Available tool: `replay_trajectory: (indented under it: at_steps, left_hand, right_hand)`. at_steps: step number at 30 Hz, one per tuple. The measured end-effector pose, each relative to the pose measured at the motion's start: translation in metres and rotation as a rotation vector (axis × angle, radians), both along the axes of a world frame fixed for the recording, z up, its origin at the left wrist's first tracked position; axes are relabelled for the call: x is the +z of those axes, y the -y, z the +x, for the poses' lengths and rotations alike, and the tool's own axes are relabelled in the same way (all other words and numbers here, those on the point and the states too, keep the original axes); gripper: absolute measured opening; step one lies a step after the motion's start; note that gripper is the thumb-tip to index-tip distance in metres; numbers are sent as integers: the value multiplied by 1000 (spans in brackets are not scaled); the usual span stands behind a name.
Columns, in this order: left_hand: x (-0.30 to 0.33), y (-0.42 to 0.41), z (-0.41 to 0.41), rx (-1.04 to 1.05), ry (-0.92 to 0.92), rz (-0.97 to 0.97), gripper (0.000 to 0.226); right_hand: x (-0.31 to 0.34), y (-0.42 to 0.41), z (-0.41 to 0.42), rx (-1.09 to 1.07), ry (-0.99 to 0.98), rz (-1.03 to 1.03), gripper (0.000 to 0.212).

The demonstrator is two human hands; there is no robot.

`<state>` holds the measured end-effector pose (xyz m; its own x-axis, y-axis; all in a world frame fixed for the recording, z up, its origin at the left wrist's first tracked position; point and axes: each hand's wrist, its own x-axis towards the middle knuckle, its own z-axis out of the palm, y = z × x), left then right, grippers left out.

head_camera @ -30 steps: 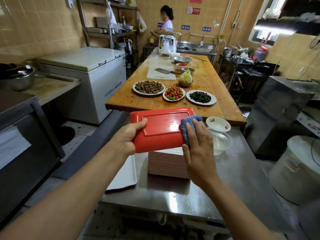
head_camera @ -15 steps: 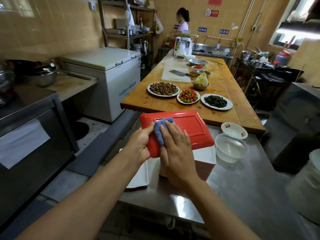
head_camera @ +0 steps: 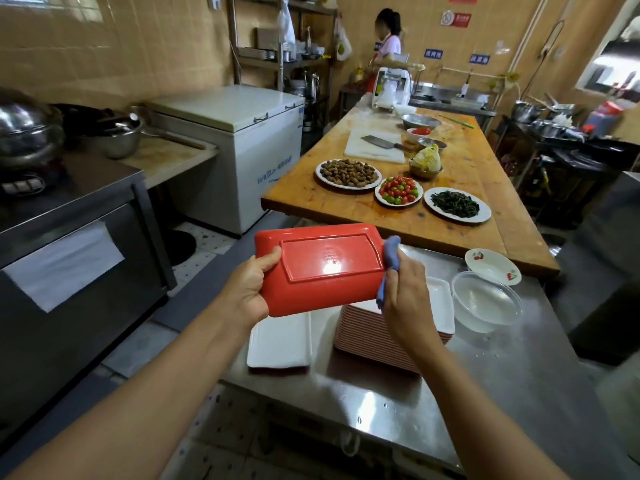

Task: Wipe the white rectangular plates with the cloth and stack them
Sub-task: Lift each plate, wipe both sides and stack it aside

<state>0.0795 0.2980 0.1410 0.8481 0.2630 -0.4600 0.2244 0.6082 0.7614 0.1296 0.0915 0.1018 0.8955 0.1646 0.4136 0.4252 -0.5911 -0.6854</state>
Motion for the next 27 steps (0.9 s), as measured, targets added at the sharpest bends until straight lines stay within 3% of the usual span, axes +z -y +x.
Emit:
replay_trajectory:
  at_steps: [2, 7, 10, 14, 17, 22, 27]
  left_hand:
    - [-4, -12, -3, 24, 2, 5, 37]
    - [-12, -37, -12, 80, 16, 36, 22]
    - [-18, -44, -11, 118, 98, 159, 16]
    - [-37, -51, -2, 74, 214, 718, 20]
    - [-61, -47, 10, -96, 244, 1138, 20]
    - [-111, -33, 20, -348, 242, 1583, 23]
    - [-149, -28, 17, -493, 258, 1813, 32]
  right_hand:
    - [-9, -4, -1, -4, -65, 62, 17]
    - [-21, -18, -1, 39, -153, -30, 25]
    - [-12, -24, 3, 27, -166, 16, 17]
    - [-4, -24, 8, -9, -221, 135, 17]
    - [-6, -22, 10, -13, -240, 153, 14]
    - [-18, -17, 8, 4, -252, 165, 15]
    - [-28, -11, 8, 4, -264, 174, 14]
